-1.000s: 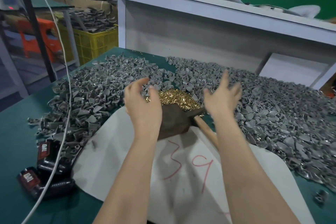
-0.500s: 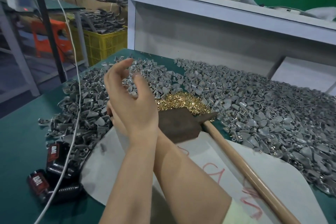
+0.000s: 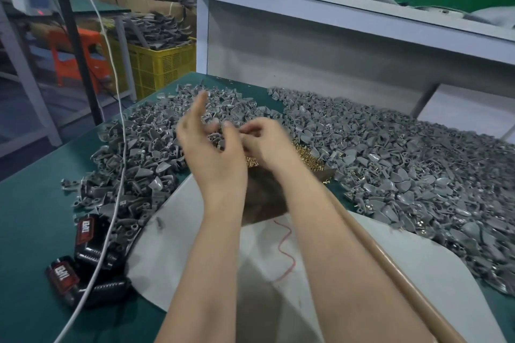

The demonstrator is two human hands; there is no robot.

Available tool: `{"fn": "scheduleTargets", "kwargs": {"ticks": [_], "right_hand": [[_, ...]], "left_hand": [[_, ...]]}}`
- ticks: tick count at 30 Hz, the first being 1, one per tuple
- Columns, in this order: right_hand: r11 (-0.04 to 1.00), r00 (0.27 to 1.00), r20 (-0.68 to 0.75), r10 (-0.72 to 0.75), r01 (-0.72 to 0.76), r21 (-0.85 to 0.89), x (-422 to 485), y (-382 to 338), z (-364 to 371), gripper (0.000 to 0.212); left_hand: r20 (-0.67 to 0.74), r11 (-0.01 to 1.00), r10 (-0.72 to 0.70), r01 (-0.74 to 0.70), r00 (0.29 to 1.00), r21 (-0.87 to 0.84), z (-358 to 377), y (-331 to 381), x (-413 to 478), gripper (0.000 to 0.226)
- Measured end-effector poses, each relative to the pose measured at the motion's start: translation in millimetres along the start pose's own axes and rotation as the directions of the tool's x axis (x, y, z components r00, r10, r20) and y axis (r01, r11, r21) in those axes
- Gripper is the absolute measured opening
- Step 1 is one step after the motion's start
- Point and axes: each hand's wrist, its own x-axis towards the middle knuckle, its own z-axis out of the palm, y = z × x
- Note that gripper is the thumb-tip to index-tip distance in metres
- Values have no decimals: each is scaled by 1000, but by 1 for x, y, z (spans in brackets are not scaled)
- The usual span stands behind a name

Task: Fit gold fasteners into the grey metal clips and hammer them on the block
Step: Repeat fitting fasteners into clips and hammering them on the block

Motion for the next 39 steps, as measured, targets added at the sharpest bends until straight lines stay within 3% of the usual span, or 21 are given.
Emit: {"fn": "scheduleTargets", "kwargs": {"ticks": [3, 5, 8, 13, 15, 18, 20, 22, 26, 29, 31, 36, 39], "right_hand": [[987, 998, 12, 57, -58, 148, -18, 11, -46, 15], [957, 996, 59, 68, -82, 278, -31, 14, -62, 12], [929, 996, 19, 90, -90, 358, -44, 17, -70, 7], [927, 992, -59, 114, -85, 364, -53, 25, -74, 6], [949, 990, -91, 110, -77, 307, -48, 29, -72, 5], [985, 961, -272, 39, -84, -153, -27, 36, -67, 7], [879, 956, -291, 22, -157, -450, -11, 38, -57, 17], [791, 971, -206, 118, -218, -571, 5, 38, -43, 30], [710, 950, -119, 289, -296, -639, 31, 30, -12, 49], [607, 914, -120, 387, -350, -714, 39, 25, 2, 47], [580, 899, -101, 427, -358, -732, 42, 22, 6, 57], [564, 897, -81, 435, -341, -752, 42, 19, 6, 59], [636, 931, -116, 347, -325, -700, 39, 22, 5, 51]], "left_hand": [[314, 973, -93, 20, 945, 228, 7, -16, -5, 43], [448, 957, -148, 13, 882, 289, 9, -22, -9, 32], [497, 955, -164, 10, 852, 298, 11, -25, -12, 15], [549, 942, -186, -10, 815, 334, 12, -27, -14, 8], [506, 937, -182, -6, 843, 349, 11, -26, -15, 7], [279, 957, -147, 65, 949, 284, 9, -23, -9, 9], [118, 974, -198, 182, 973, 134, 6, -21, -5, 13], [26, 962, -270, 271, 963, -41, 6, -21, -4, 15], [-82, 916, -345, 317, 935, -246, 7, -20, -2, 16], [-103, 904, -353, 311, 930, -292, 6, -21, 0, 15], [-98, 904, -347, 305, 933, -298, 6, -21, -1, 15], [-82, 922, -304, 271, 949, -277, 9, -20, -5, 17], [-55, 942, -273, 255, 961, -220, 9, -20, -5, 17]]}}
